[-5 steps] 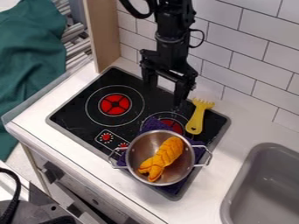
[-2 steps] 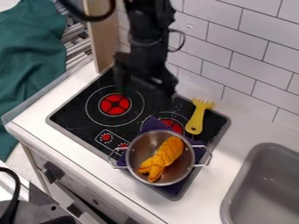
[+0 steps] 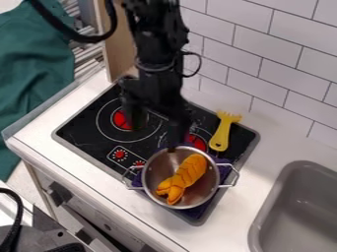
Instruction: Move the yellow fish from the silver dish to the left stove
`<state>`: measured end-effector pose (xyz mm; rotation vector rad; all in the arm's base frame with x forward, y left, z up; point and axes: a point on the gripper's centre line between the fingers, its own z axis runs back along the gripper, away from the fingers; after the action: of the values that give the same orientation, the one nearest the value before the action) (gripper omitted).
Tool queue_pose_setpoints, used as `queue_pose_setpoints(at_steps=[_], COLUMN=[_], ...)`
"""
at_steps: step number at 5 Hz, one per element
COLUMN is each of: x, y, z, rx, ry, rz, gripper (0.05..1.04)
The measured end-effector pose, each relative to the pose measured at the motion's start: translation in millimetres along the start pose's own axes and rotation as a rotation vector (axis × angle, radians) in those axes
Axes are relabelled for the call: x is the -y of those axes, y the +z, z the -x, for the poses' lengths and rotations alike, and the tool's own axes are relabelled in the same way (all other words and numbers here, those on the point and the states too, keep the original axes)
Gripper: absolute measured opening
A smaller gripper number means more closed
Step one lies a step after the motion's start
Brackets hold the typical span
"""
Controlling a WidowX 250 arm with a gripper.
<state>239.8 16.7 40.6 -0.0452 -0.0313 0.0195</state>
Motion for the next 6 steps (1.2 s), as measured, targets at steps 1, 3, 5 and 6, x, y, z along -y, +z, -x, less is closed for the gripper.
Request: queue_pose_setpoints(at_steps=[1, 3, 5, 6], x=[24, 44, 50, 54], y=[-11, -21, -37, -45], z=[6, 37, 30, 21], rx=[-0.040, -0.049, -0.028, -0.008], ry=[-0.022, 0.018, -0.004, -0.026], rz=[0.052, 0.153, 0.144, 0.089], gripper=[1.001, 1.001, 1.001, 1.001])
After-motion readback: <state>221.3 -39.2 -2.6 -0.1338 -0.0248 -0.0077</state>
